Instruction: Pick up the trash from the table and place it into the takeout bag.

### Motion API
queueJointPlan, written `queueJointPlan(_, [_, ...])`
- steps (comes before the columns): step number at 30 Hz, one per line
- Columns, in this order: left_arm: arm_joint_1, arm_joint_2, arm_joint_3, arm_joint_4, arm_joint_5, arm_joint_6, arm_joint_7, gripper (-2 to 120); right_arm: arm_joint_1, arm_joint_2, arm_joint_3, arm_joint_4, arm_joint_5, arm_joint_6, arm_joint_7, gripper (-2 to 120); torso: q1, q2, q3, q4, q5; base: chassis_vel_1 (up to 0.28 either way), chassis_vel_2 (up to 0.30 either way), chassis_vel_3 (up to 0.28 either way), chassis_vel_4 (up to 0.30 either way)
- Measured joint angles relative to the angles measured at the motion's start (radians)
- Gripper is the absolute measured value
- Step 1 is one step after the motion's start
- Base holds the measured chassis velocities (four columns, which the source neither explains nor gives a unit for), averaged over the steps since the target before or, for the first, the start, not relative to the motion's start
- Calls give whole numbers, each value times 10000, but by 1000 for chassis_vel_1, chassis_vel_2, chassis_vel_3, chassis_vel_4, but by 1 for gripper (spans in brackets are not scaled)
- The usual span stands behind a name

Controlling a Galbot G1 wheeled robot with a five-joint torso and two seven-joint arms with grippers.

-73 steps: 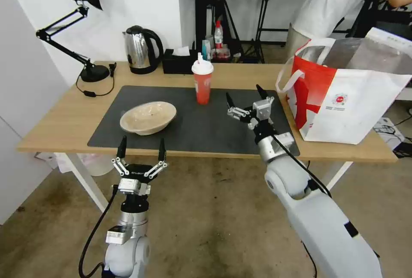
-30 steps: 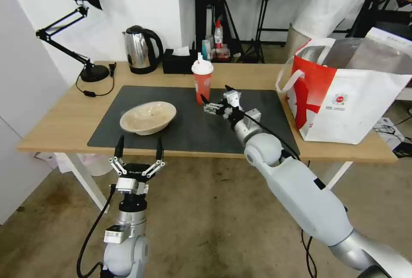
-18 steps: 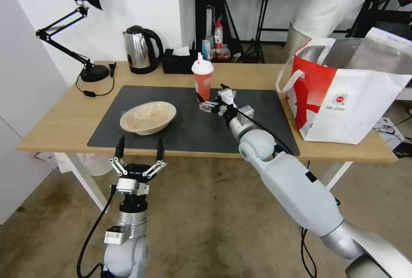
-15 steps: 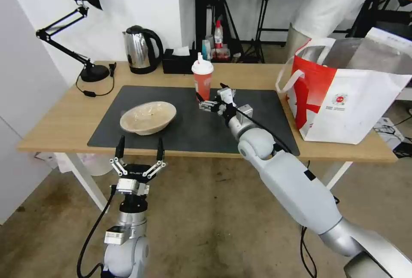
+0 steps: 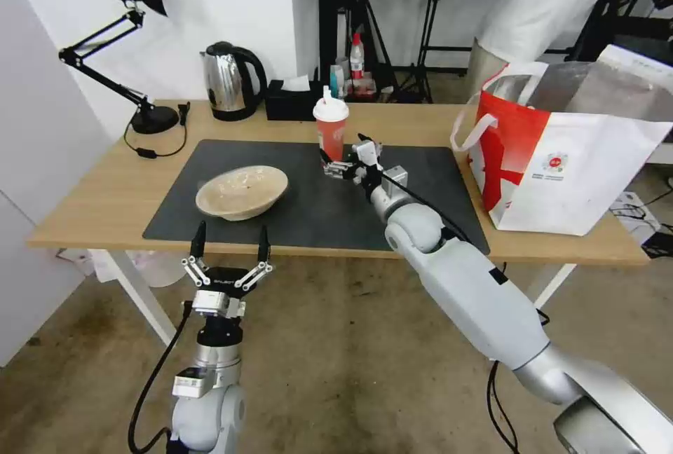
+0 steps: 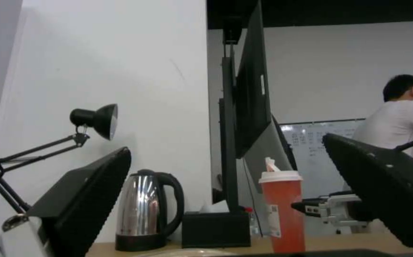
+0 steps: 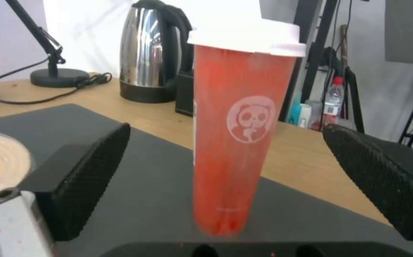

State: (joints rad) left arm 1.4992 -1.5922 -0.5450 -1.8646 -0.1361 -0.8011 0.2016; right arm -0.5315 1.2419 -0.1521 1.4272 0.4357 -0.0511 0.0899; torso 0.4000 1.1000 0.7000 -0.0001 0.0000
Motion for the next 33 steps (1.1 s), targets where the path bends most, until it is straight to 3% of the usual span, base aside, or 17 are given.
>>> queueJointPlan(33, [-5, 4, -35, 67, -7, 0, 5, 100, 776, 293, -322, -643, 21, 22, 0, 100, -1, 0, 0, 1, 0, 0, 0, 0, 0])
